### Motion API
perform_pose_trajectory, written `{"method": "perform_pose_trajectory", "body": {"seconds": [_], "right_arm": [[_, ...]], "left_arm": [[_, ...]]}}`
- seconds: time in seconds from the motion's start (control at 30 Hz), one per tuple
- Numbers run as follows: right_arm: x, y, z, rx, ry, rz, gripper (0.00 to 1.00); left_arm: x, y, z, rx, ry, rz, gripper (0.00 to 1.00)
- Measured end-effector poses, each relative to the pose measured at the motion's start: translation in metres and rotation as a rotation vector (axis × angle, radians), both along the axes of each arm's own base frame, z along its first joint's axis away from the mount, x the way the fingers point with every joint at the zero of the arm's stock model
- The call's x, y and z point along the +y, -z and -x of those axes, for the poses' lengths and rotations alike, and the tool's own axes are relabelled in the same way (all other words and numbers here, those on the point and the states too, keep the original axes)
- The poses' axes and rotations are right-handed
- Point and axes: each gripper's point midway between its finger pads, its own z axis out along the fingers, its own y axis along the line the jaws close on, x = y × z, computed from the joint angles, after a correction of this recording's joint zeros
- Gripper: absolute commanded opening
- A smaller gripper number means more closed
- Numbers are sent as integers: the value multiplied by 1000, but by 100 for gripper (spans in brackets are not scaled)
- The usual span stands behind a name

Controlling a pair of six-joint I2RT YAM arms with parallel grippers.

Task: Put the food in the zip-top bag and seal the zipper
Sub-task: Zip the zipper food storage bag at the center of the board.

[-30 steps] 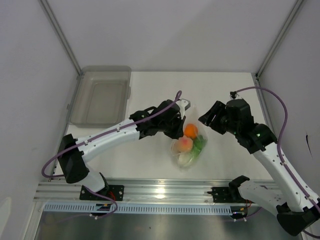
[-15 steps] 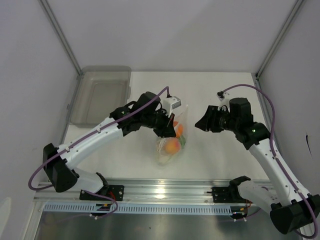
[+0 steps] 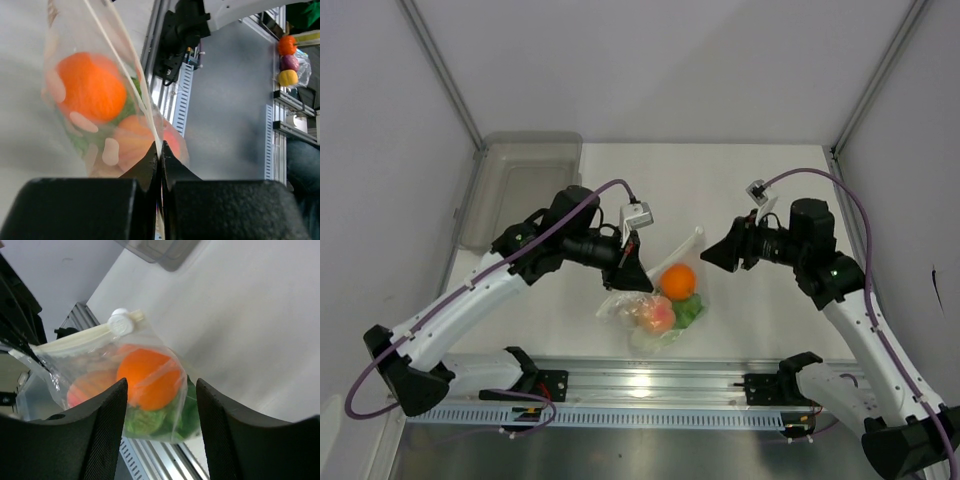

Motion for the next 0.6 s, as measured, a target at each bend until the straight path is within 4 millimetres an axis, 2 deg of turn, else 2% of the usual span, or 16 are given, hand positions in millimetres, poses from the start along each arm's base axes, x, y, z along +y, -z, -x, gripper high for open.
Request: {"method": "perform_pose_trajectory", "body": {"seconds": [0.23, 0.4, 0.6], "right_arm": [[6, -30, 25, -152, -137, -83, 67], [15, -35, 40, -194, -270, -141, 69], [22, -40, 42, -223, -343, -180, 70]], "left_arm": [[12, -17, 26, -2, 65, 57, 1], [20, -32, 45, -9, 131, 113, 1], [29, -48, 66, -10, 197, 170, 1]]}}
